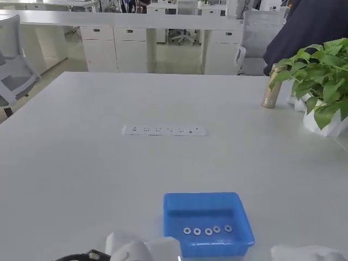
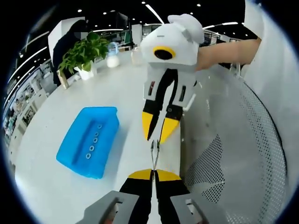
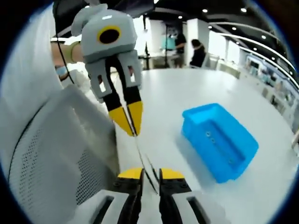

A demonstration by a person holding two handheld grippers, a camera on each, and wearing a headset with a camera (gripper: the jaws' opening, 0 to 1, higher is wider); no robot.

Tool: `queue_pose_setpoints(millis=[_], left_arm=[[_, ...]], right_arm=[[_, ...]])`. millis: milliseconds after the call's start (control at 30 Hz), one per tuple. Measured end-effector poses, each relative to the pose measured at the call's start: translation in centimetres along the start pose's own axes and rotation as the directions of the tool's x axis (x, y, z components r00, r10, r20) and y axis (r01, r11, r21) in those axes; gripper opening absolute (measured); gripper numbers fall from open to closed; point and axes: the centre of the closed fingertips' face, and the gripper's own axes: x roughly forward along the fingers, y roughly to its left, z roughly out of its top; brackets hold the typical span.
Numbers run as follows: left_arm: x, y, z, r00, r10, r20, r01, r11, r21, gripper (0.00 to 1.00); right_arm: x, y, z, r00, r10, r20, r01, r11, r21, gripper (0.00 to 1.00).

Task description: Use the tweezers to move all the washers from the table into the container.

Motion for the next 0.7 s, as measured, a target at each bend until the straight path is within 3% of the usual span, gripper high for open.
queue_pose_setpoints(millis=[67, 167, 233, 300, 367, 467, 533, 633, 700], left_arm=[[0.5, -0.2, -0.5, 0.9998, -0.011, -0.016, 0.011, 1.000, 0.001, 0.00], [1.5, -0.1, -1.2, 0.9982, -0.022, -0.056, 0.023, 1.000, 0.018, 0.00], [1.9, 0.1, -1.3, 0.9975, -0.019, -0.069, 0.021, 0.999, 0.025, 0.00], [2.4, 0.2, -1.4, 0.9960, -0.023, -0.086, 0.025, 0.999, 0.020, 0.00], [2.7, 0.2, -1.6, 0.9945, -0.025, -0.102, 0.027, 0.999, 0.021, 0.00], [3.0, 0.3, -1.6, 0.9919, -0.030, -0.124, 0.033, 0.999, 0.023, 0.00], [3.1, 0.6, -1.6, 0.9907, -0.027, -0.133, 0.029, 0.999, 0.016, 0.00], [3.4, 0.9, -1.7, 0.9885, -0.027, -0.149, 0.028, 1.000, 0.005, 0.00], [3.5, 1.0, -1.7, 0.9854, -0.026, -0.169, 0.026, 1.000, 0.002, 0.00]], right_arm=[[-1.8, -0.6, -0.2, 0.9967, -0.065, 0.048, 0.061, 0.995, 0.076, 0.14], [-4.2, -1.4, -0.4, 0.9814, -0.164, 0.100, 0.149, 0.978, 0.144, 0.23], [-6.2, -2.1, -0.6, 0.9605, -0.243, 0.136, 0.219, 0.961, 0.171, 0.32], [-7.9, -2.6, -0.6, 0.9368, -0.306, 0.170, 0.281, 0.947, 0.156, 0.49], [-9.3, -3.0, -0.3, 0.9084, -0.374, 0.188, 0.338, 0.920, 0.198, 0.64], [-10.7, -3.4, 0.6, 0.8787, -0.418, 0.231, 0.375, 0.903, 0.209, 0.69], [-11.2, -3.6, 1.1, 0.8654, -0.435, 0.248, 0.387, 0.895, 0.222, 0.71], [-11.5, -4.3, 1.3, 0.8442, -0.485, 0.228, 0.437, 0.869, 0.232, 0.86], [-11.6, -4.5, 1.2, 0.8433, -0.493, 0.213, 0.450, 0.865, 0.220, 0.95]])
